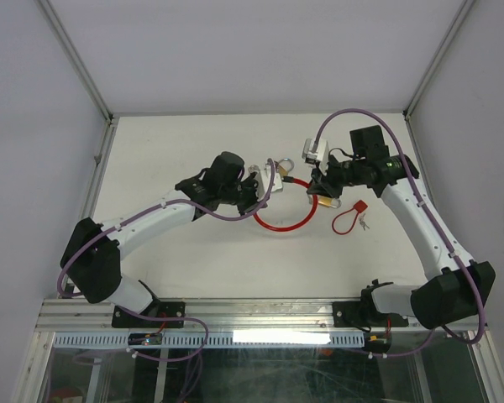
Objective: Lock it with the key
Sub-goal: Lock the lock.
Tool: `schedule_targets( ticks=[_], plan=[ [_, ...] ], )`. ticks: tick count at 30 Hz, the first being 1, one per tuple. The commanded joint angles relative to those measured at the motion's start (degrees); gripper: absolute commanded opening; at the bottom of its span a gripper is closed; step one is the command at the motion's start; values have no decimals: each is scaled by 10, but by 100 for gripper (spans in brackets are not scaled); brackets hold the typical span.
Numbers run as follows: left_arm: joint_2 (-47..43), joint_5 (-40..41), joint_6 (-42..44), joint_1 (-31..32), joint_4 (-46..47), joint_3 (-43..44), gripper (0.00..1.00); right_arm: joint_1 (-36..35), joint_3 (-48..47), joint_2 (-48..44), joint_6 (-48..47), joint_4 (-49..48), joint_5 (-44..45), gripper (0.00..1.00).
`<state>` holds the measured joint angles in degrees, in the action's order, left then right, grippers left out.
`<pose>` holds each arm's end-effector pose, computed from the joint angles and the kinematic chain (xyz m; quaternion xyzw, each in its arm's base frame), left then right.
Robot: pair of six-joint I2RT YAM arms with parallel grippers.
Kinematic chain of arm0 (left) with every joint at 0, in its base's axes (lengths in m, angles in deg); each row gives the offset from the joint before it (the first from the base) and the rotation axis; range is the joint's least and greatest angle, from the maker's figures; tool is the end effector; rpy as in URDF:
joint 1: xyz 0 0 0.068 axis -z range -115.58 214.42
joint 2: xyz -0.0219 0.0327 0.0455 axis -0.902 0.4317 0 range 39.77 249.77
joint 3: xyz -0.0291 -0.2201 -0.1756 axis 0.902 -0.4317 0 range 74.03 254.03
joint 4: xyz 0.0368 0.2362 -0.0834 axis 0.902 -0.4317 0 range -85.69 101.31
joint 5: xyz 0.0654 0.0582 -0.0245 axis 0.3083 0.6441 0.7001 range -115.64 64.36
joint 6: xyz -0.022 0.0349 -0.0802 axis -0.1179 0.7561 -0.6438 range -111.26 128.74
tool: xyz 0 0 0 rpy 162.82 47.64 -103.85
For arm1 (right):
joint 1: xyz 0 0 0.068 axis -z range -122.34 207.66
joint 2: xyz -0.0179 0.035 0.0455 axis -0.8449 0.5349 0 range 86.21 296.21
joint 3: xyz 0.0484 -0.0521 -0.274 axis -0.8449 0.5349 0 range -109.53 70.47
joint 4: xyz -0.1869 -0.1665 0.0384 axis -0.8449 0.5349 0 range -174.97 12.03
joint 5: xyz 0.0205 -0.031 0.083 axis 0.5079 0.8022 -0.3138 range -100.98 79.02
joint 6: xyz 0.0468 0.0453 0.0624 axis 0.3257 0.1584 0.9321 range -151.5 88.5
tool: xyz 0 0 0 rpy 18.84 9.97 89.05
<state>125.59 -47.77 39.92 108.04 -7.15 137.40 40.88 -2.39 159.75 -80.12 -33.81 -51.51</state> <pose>0.2351 -0.2659 0.2552 0.6056 0.6608 -0.2177 0.3864 0.2363 0.1260 0.3277 -0.5743 0.6849 0.2307 0.3846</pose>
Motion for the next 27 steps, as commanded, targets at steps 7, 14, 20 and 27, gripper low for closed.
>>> schedule_targets(
  ticks=[7, 14, 20, 27],
  plan=[
    [15, -79, 22, 31, -44, 6, 0, 9, -32, -28, -61, -118, -23, 0],
    [8, -119, 19, 32, -23, -7, 0, 11, -23, -36, -119, -123, -52, 0],
    [17, -138, 19, 30, -23, 1, 0, 11, -9, -46, -168, -111, -92, 0],
    [25, -169, 17, 16, -23, 16, 0, 11, -16, -60, -217, -56, -129, 0]
  ],
)
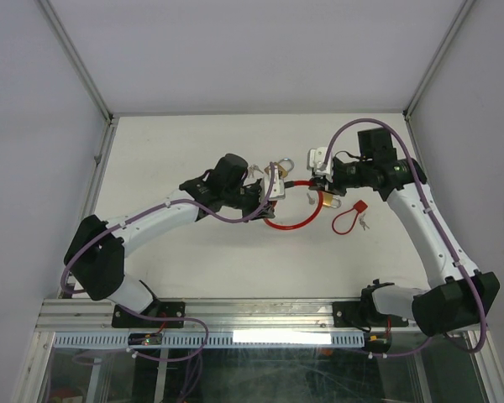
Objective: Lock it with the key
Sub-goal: Lock the lock.
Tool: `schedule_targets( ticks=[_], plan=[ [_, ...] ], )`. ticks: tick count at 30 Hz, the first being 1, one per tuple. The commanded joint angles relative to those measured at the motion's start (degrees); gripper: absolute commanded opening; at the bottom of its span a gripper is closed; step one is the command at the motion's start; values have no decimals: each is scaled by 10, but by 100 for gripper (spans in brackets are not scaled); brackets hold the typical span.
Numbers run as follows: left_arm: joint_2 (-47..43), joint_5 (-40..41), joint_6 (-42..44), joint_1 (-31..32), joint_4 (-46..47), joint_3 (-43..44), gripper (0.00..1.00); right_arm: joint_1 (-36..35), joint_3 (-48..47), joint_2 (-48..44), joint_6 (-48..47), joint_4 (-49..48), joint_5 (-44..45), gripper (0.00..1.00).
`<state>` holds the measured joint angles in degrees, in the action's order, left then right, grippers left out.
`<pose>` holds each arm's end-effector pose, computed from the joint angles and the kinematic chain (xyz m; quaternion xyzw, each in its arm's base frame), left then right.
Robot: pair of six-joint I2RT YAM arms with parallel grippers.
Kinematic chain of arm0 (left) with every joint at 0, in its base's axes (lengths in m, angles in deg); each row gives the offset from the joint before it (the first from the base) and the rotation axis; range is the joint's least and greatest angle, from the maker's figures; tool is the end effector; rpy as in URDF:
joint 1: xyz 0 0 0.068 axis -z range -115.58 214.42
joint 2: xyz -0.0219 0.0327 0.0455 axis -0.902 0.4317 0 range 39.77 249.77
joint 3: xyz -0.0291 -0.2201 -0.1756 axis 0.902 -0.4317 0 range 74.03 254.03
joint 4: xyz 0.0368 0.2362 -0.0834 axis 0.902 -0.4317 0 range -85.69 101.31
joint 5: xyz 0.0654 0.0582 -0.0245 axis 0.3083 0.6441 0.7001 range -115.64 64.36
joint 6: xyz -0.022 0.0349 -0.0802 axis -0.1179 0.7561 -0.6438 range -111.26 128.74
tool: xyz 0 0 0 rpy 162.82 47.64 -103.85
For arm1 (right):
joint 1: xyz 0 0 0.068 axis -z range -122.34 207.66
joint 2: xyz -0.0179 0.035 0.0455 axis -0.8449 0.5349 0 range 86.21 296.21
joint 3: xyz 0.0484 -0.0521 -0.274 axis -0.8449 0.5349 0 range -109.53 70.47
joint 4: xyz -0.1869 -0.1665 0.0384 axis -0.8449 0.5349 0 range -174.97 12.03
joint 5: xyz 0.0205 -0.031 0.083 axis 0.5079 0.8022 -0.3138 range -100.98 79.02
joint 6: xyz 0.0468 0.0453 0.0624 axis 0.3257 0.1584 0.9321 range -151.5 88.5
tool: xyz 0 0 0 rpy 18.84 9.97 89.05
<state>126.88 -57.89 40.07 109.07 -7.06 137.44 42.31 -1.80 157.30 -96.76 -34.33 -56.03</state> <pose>0.2204 -0.2781 0.2525 0.6292 0.6224 -0.2973 0.3581 0.2269 0.1215 0.3386 -0.6618 0.5750 0.1908 0.4417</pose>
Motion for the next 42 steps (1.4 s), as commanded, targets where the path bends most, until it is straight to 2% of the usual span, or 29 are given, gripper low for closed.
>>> schedule_targets(
  ticks=[1, 6, 13, 16, 20, 25, 30, 38, 42],
  plan=[
    [13, -74, 13, 2, -24, 18, 0, -3, -20, -39, -53, -47, -87, 0],
    [19, -90, 6, -9, -24, 29, 0, -4, -10, -43, -48, -43, -108, 0],
    [17, -60, -16, -17, -16, 33, 0, -1, 73, -51, 64, -164, -114, 0],
    [21, -16, -17, -18, -16, 33, 0, 1, 169, -68, 141, -286, -122, 0],
    [22, 26, -10, -18, -27, 45, 0, 2, 285, -98, 227, -514, -96, 0],
    [27, 79, 12, -16, -59, 78, 0, 6, 361, -97, 299, -686, -70, 0],
    [62, 118, 28, -7, -109, 118, 0, 8, 451, -87, 336, -851, -94, 0],
    [134, 152, 44, 7, -199, 187, 0, 13, 472, -57, 317, -822, -129, 0],
    [156, 163, 44, 13, -222, 211, 0, 17, 460, -64, 310, -733, -137, 0]
  ],
)
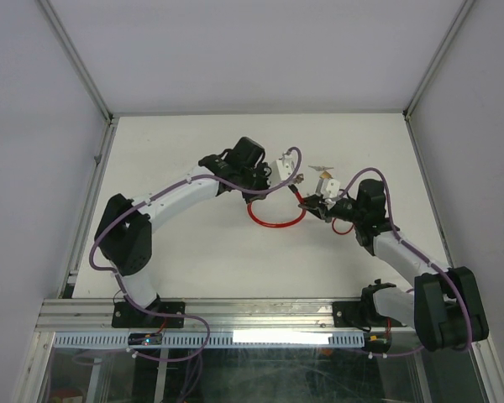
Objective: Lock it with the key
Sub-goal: Lock the lock.
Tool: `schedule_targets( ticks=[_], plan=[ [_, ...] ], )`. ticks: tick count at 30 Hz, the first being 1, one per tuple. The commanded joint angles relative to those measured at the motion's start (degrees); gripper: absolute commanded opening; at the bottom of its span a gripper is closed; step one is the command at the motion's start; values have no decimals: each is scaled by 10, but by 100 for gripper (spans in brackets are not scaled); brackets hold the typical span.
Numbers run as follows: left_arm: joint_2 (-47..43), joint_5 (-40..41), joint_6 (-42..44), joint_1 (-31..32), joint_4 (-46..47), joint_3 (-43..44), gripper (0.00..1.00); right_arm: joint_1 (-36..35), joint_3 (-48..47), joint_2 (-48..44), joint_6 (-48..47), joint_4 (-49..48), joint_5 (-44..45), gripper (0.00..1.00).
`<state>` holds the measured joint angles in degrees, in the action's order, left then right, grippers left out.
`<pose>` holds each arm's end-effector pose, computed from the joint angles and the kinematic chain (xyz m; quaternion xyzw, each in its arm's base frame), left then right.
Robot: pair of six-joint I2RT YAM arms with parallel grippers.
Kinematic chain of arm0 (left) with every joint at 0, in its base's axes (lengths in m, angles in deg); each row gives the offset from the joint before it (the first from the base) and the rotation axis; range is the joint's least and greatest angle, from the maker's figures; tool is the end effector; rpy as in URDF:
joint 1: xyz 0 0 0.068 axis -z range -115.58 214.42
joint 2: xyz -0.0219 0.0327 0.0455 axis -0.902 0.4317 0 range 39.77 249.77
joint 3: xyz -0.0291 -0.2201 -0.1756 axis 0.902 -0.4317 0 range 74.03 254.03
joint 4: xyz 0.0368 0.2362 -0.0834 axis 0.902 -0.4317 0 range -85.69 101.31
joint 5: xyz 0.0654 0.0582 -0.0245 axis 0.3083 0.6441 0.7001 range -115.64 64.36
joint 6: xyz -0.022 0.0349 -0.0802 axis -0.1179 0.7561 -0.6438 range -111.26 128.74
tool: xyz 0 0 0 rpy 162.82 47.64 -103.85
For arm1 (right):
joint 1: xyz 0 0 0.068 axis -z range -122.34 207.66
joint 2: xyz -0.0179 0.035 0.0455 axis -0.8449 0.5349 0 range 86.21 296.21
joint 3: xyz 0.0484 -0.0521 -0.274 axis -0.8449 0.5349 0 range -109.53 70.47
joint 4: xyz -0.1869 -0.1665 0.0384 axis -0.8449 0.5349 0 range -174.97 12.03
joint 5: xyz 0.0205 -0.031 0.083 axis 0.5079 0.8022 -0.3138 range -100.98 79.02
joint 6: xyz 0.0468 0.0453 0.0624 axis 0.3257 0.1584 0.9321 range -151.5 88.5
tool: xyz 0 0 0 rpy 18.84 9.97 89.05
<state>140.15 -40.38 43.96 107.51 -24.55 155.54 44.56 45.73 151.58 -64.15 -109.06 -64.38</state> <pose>0.2783 -0.2884 0.2399 0.6269 0.7083 -0.1426 0.2914 0.2199 0.1177 0.2201 -0.5260 0.5552 0.2642 0.5876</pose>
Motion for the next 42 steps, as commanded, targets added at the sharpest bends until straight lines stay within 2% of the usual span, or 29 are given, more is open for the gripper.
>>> schedule_targets(
  ticks=[1, 6, 7, 8, 16, 20, 24, 28, 33, 35, 39, 42],
  plan=[
    [25, -11, 4, 29, -49, 32, 0, -4, -18, -10, -54, 35, -55, 0],
    [28, -8, 4, 31, -55, 50, 0, 12, -33, -29, -72, 114, -56, 2],
    [30, -7, 4, 33, -59, 56, 0, 15, -38, -32, -79, 128, -50, 10],
    [31, -5, 3, 34, -63, 63, 0, 20, -42, -35, -80, 139, -49, 13],
    [41, 12, -12, 44, -78, 80, 0, 47, -64, -44, -94, 215, -50, 25],
    [46, 16, -18, 45, -78, 82, 0, 53, -68, -50, -113, 250, -54, 37],
    [48, 16, -22, 45, -78, 85, 0, 59, -72, -56, -130, 277, -58, 42],
    [48, 17, -24, 49, -78, 85, 0, 64, -71, -50, -127, 278, -60, 41],
    [49, 18, -24, 59, -77, 92, 0, 64, -74, -7, -79, 237, -75, 27],
    [48, 17, -23, 63, -77, 96, 0, 64, -82, 13, -61, 219, -78, 25],
    [45, 18, -23, 71, -77, 102, 0, 64, -87, 42, -61, 167, -78, 25],
    [44, 21, -25, 72, -77, 100, 0, 64, -96, 54, -61, 169, -78, 25]
  ],
)
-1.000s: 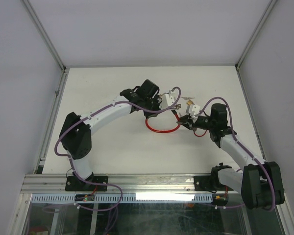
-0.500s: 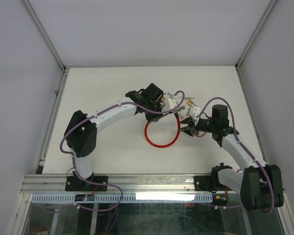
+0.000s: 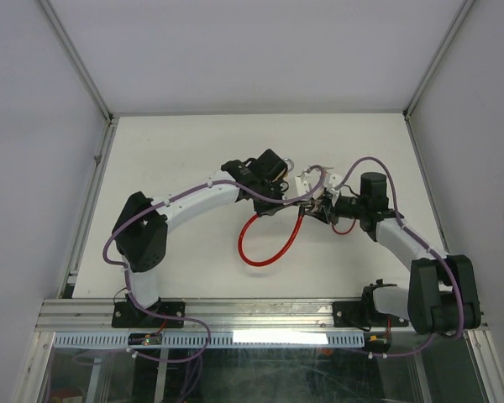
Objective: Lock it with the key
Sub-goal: Lock the lock.
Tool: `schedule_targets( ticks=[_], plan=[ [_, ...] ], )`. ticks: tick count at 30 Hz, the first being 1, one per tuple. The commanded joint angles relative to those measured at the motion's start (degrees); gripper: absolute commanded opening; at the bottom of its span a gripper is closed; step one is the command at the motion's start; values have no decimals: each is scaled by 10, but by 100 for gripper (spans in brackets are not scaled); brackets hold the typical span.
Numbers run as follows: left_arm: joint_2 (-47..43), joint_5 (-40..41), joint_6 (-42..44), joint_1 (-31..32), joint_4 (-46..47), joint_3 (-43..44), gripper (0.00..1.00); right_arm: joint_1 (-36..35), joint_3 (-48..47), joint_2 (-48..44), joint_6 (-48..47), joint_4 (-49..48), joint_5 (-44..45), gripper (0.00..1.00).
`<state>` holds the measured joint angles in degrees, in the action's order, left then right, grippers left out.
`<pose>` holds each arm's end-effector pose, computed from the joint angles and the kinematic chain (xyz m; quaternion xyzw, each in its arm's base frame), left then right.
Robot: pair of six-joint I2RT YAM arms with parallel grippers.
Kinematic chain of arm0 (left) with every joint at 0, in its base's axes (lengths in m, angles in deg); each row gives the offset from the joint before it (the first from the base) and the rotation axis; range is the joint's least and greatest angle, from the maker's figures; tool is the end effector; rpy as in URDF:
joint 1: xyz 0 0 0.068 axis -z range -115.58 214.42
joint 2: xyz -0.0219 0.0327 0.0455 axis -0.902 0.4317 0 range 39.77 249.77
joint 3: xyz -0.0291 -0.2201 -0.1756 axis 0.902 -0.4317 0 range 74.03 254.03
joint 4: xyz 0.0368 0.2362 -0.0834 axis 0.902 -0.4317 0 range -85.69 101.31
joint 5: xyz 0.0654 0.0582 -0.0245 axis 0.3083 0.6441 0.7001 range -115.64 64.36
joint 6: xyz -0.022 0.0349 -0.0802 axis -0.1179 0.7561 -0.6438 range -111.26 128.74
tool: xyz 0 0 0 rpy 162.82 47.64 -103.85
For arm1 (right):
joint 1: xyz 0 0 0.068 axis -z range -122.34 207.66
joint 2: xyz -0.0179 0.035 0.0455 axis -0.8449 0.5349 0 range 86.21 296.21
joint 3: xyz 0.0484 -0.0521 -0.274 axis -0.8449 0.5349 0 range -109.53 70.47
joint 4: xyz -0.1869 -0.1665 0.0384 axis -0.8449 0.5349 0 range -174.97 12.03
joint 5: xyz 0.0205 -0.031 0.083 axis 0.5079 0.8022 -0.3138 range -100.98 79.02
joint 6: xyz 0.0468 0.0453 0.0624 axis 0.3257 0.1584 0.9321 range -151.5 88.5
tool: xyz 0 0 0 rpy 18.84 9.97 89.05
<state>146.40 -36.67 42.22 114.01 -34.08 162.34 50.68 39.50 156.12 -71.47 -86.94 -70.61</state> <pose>0.2538 -0.3218 0.2220 0.6591 0.7111 -0.1244 0.2110 0.2285 0.0981 0.2006 -0.5129 0.6237 0.3166 0.4977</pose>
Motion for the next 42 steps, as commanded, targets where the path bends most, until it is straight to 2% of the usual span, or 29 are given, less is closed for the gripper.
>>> schedule_targets(
  ticks=[1, 2, 4, 10, 19, 22, 29, 42],
  plan=[
    [-18, -14, -8, 7, 20, 31, 0, 3, -37, 8, 12, -38, -16, 25],
    [-17, -10, -9, 7, 21, 28, 0, 6, -43, 5, 70, -16, -19, 28],
    [-16, -6, -14, 6, 26, 23, 0, 14, -44, -5, 73, 22, -30, 32],
    [-11, 15, -26, 5, 47, 16, 0, 59, -53, -34, -17, 126, -88, 39],
    [-21, 83, -54, -1, 93, -6, 0, 112, -103, -10, -137, 281, -141, 44],
    [-25, 111, -69, -1, 118, -18, 0, 118, -114, -10, -153, 306, -143, 45],
    [-38, 173, -105, -1, 177, -51, 0, 120, -120, -41, -58, 254, -87, 48],
    [-91, 305, -110, 0, 294, -94, 0, 137, -228, -48, 67, 260, -84, 58]
  ],
)
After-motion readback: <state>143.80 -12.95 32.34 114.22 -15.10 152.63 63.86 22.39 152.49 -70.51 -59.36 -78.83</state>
